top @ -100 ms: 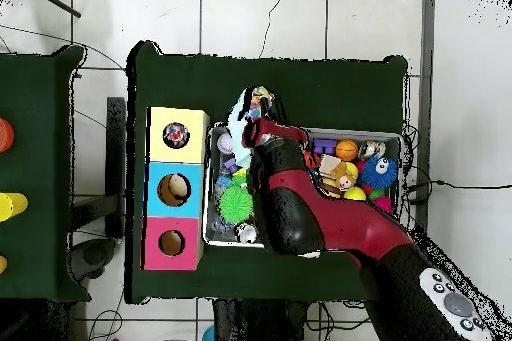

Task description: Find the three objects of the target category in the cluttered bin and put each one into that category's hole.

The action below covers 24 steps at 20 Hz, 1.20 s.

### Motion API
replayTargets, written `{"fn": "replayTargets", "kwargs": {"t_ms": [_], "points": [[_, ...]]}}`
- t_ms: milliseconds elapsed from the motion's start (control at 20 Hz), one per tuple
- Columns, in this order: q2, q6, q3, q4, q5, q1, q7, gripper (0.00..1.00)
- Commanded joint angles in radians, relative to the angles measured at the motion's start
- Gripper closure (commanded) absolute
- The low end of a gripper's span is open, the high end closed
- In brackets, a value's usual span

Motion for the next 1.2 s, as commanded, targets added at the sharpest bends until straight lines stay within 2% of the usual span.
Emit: {"fn": "replayTargets", "kwargs": {"t_ms": [50,850,1200], "points": [[0.043,-0.118,-0.097,-0.026,0.082,0.058,0.228,1.00],[0.079,-0.224,-0.212,-0.086,0.239,0.233,0.199,1.00],[0.138,-0.251,-0.235,-0.140,0.278,0.290,0.191,1.00]]}}
